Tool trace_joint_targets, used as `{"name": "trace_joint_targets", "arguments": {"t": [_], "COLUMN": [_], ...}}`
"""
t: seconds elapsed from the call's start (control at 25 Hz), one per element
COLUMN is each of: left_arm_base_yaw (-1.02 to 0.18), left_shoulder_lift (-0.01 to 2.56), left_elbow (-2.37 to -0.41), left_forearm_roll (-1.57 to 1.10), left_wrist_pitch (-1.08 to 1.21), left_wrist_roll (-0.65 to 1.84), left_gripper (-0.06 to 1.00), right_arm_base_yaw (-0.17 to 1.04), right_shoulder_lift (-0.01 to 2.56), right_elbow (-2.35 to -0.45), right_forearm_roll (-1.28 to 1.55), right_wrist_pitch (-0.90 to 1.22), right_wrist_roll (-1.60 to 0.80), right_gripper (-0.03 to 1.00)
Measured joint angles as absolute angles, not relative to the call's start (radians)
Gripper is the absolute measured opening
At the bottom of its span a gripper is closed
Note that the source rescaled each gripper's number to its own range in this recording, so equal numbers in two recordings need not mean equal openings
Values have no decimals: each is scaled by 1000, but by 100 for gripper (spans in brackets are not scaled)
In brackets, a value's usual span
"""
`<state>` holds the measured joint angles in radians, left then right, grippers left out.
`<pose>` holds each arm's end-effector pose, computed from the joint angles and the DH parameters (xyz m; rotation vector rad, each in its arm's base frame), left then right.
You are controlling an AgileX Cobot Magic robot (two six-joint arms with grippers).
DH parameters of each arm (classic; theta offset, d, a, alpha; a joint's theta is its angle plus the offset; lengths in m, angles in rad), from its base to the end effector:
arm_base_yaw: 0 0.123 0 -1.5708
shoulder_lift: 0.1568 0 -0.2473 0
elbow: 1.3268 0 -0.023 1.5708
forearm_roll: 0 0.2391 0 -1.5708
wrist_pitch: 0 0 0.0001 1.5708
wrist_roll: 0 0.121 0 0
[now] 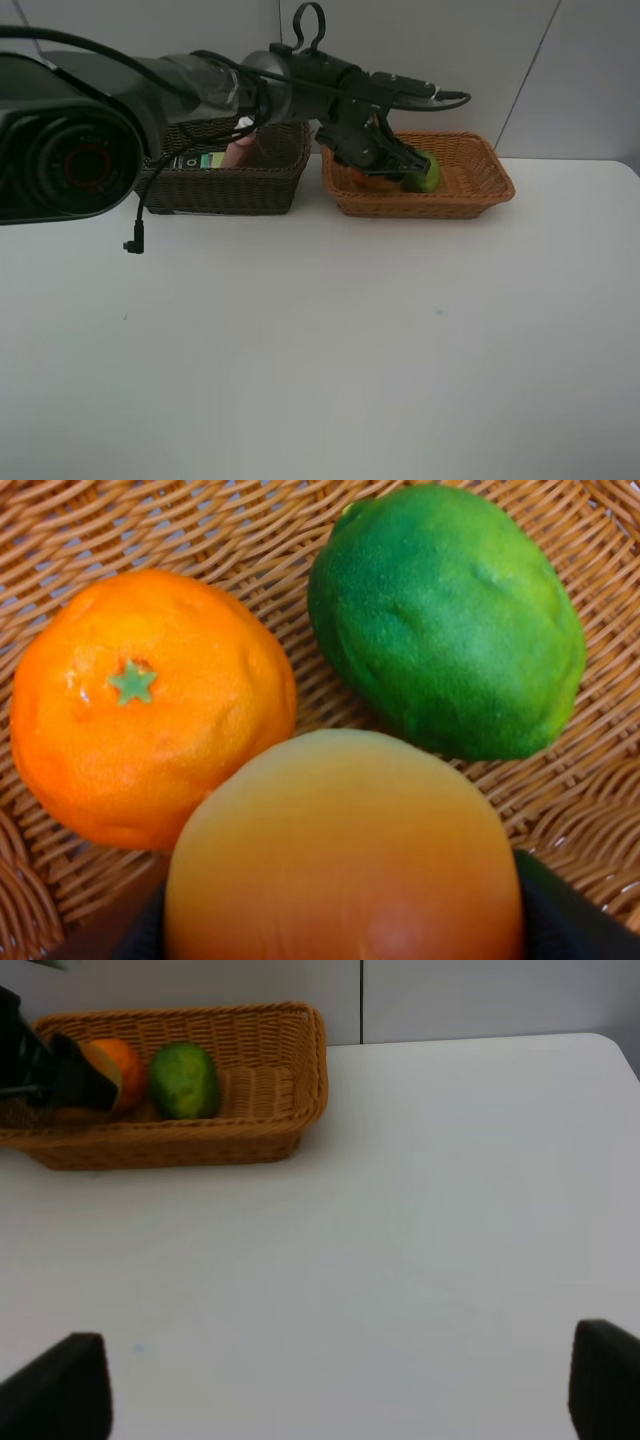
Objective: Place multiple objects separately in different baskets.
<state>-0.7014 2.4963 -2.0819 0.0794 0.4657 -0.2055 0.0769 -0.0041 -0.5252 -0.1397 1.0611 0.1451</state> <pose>0.4131 -0.3433 0.0979 0.6520 2.3010 -0.3596 0.0470 -0.0111 0.2663 0.0773 2.0063 -0.0245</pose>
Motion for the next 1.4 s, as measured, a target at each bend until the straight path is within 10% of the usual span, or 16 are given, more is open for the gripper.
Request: {"name": "trace_joint_targets", "arguments": {"t": [0.24, 1.4], "left_arm_base_yaw": [-701, -562], "left_shoulder_lift": [2496, 2040], "left_elbow": [-2082, -1914], "left_forearm_roll": [79, 76], "left_wrist_pitch": [490, 985], "left_wrist_roll": [-203, -249], "left_gripper": [100, 100], "right_arm_base_yaw": [77, 77], "right_shoulder_lift": [-4, -4], "right_elbow": [-525, -525], "right_forearm_roll": [-139, -139], "right_wrist_pitch": [1061, 1061], "right_wrist_roll": [145, 145], "right_gripper": [100, 100]}}
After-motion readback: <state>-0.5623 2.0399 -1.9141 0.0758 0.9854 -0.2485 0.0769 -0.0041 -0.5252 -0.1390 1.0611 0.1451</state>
